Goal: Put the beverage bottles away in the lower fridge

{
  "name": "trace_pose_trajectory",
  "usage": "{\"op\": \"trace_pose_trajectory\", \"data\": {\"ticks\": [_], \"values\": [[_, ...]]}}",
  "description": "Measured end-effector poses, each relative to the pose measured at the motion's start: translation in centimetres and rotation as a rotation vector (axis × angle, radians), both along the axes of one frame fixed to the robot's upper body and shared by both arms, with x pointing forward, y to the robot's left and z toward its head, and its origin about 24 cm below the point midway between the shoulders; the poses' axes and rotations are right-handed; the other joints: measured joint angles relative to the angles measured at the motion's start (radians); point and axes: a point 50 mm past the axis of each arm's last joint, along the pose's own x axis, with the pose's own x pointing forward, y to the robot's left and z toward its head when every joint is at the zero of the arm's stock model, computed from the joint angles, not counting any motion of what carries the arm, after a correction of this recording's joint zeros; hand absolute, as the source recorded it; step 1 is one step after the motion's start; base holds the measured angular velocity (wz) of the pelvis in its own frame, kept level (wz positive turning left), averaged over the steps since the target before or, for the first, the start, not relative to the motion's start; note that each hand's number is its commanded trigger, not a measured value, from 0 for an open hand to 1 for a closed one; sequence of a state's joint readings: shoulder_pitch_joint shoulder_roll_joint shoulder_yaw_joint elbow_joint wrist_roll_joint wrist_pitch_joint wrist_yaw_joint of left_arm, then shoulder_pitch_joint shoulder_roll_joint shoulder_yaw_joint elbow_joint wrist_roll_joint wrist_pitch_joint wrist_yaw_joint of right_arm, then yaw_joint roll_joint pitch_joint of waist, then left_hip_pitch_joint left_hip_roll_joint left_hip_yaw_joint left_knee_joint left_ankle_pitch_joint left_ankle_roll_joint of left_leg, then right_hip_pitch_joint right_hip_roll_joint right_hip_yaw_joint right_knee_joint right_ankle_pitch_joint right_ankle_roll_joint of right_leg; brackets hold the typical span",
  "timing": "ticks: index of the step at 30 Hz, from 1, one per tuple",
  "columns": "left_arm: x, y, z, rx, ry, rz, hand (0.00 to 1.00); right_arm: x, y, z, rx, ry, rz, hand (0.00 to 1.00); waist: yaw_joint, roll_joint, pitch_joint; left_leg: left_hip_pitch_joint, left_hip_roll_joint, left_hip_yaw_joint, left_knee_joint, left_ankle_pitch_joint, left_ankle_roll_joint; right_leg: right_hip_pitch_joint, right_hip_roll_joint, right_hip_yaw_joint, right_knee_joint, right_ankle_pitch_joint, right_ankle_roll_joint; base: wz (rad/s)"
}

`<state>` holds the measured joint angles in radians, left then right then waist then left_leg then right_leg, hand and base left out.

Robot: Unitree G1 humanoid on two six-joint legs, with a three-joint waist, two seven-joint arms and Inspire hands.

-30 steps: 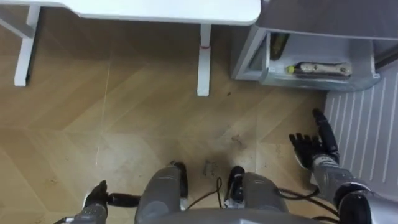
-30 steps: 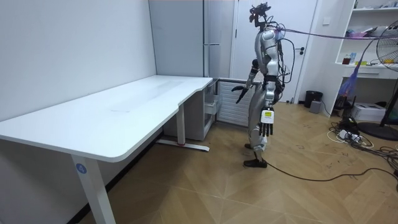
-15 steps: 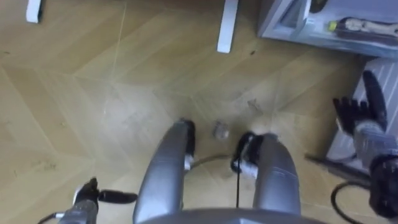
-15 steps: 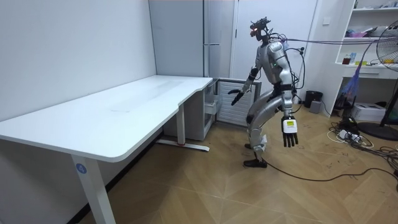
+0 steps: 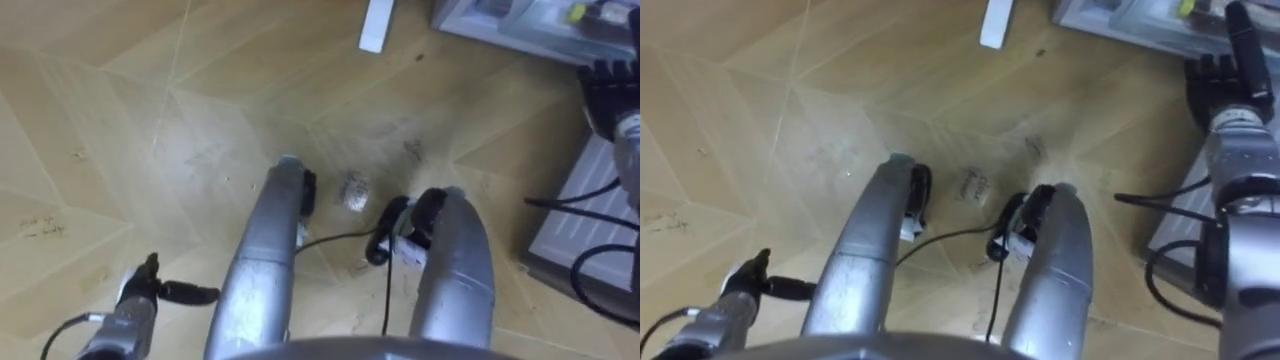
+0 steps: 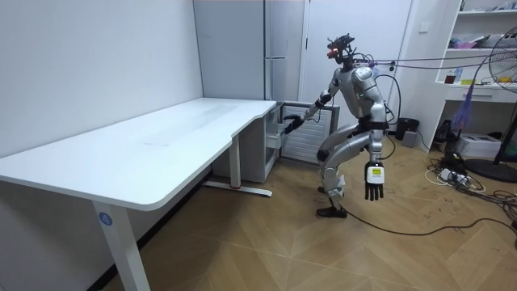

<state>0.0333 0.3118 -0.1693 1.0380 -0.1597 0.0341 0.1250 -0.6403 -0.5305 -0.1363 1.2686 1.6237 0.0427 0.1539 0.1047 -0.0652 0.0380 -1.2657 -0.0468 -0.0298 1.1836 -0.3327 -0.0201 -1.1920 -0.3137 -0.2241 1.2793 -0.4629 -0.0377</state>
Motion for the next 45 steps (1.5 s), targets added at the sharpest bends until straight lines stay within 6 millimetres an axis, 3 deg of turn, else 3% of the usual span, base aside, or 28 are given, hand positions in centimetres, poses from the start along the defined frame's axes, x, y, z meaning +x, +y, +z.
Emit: {"op": "trace_pose_trajectory", "data": {"ticks": [3,7,12,20,23,27,29,35,39,45], "values": [[-0.4,0.8,0.3,0.020,0.002,0.002,0.00,-0.1,-0.1,-0.2,0.003,0.012,-0.005,0.00,0.003,-0.017,0.0027,-0.008,0.000,0.001,0.001,0.000,0.000,-0.005,-0.004,-0.003,0.002,-0.003,0.001,0.06],[-0.6,1.4,0.5,0.032,-0.001,-0.001,0.00,0.0,-0.2,0.2,-0.007,0.019,-0.008,0.00,0.000,-0.017,0.0022,-0.030,0.000,0.001,0.018,-0.004,0.008,-0.016,-0.020,-0.016,0.010,-0.005,-0.002,0.00],[-0.7,2.0,0.8,0.037,-0.009,0.018,0.00,0.2,-0.3,0.5,-0.030,0.060,-0.034,0.00,0.013,-0.017,0.0025,-0.033,-0.003,0.001,0.025,-0.008,0.015,-0.015,-0.019,-0.013,0.010,-0.005,0.007,0.00],[-2.7,1.9,0.8,0.020,-0.017,0.028,0.00,0.8,-0.5,1.9,-0.027,0.090,-0.065,0.00,0.013,-0.018,0.0029,-0.035,-0.024,0.001,0.023,-0.008,0.016,-0.015,-0.053,-0.017,0.016,-0.009,0.013,0.06],[-3.5,1.9,0.7,0.018,-0.013,0.025,0.00,1.0,-0.7,2.5,-0.025,0.083,-0.113,0.00,0.017,-0.018,0.0030,-0.037,-0.044,-0.001,0.020,-0.005,0.020,-0.015,-0.070,-0.019,0.026,-0.018,0.016,0.18],[-4.3,1.7,0.7,0.012,-0.009,0.022,0.00,1.0,-0.9,2.9,-0.028,0.089,-0.145,0.00,0.021,-0.019,0.0034,-0.037,-0.054,-0.007,0.015,-0.004,0.021,-0.012,-0.072,-0.020,0.027,-0.025,0.023,0.10],[-4.4,1.6,0.8,0.007,-0.018,0.016,0.00,1.6,-0.7,3.8,-0.025,0.084,-0.158,0.00,0.022,-0.020,0.0041,-0.040,-0.054,-0.008,0.013,-0.004,0.021,-0.012,-0.084,-0.028,0.027,-0.028,0.018,0.04],[-4.8,1.4,1.0,0.001,-0.024,0.004,0.00,2.3,-0.5,4.9,-0.052,0.099,-0.167,0.00,0.028,-0.021,0.0048,-0.039,-0.052,-0.008,0.007,-0.003,0.020,-0.012,-0.082,-0.033,0.027,-0.034,0.013,0.02],[-6.5,1.8,1.0,0.011,0.006,0.013,0.00,2.4,-0.6,5.7,-0.059,0.108,-0.177,0.00,0.031,-0.021,0.0049,-0.039,-0.053,-0.010,-0.003,0.001,0.018,-0.009,-0.088,-0.041,0.026,-0.040,0.007,0.06],[-7.6,3.1,1.4,0.071,0.028,0.021,0.00,2.1,-0.8,5.5,-0.052,0.185,-0.225,0.00,0.041,-0.016,0.0075,-0.030,-0.070,-0.058,-0.010,0.013,0.001,0.035,-0.105,-0.098,0.025,-0.063,-0.007,0.21]]}}
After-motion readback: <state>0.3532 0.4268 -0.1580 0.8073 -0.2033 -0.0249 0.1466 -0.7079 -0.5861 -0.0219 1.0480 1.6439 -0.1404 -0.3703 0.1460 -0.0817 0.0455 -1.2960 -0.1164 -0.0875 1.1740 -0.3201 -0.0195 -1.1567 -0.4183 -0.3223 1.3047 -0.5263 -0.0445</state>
